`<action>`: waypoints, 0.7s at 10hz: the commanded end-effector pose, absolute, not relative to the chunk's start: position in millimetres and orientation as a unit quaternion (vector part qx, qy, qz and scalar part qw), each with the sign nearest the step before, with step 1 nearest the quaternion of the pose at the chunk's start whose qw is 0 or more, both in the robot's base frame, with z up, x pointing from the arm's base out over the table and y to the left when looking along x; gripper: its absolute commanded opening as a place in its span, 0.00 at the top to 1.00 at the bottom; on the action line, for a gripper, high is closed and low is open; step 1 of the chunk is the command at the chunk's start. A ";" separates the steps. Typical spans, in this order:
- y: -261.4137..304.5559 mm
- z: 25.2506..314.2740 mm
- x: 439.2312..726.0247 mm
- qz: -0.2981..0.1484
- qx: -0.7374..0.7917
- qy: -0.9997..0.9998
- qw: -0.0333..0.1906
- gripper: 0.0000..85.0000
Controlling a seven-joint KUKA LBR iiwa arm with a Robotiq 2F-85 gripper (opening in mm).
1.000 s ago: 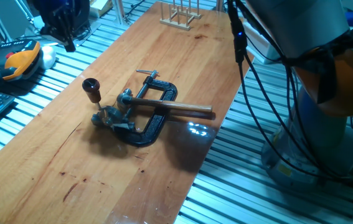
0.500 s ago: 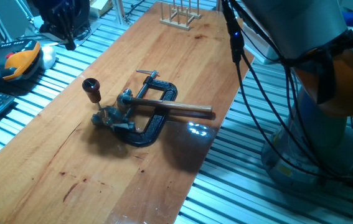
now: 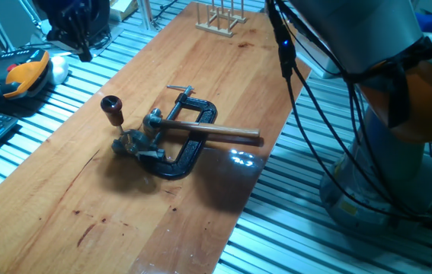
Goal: Pull up the lever
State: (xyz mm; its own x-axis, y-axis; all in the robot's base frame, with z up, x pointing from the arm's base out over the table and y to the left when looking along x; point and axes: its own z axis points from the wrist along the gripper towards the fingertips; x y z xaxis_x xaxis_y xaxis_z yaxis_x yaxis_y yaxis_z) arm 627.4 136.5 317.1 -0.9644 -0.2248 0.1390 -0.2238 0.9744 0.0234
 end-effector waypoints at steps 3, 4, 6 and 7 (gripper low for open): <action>137.5 318.6 625.5 -0.007 0.109 -0.991 0.075 1.00; 137.7 319.3 624.6 -0.009 0.108 -0.991 0.077 1.00; 138.7 320.6 622.8 -0.012 0.107 -0.991 0.076 1.00; 139.1 321.3 621.9 -0.012 0.108 -0.991 0.074 1.00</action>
State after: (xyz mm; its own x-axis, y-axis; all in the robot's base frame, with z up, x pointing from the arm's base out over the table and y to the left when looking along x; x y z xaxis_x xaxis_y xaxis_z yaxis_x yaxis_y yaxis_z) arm 621.1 139.7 321.9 -0.9665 -0.2124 0.1439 -0.2086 0.9771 0.0416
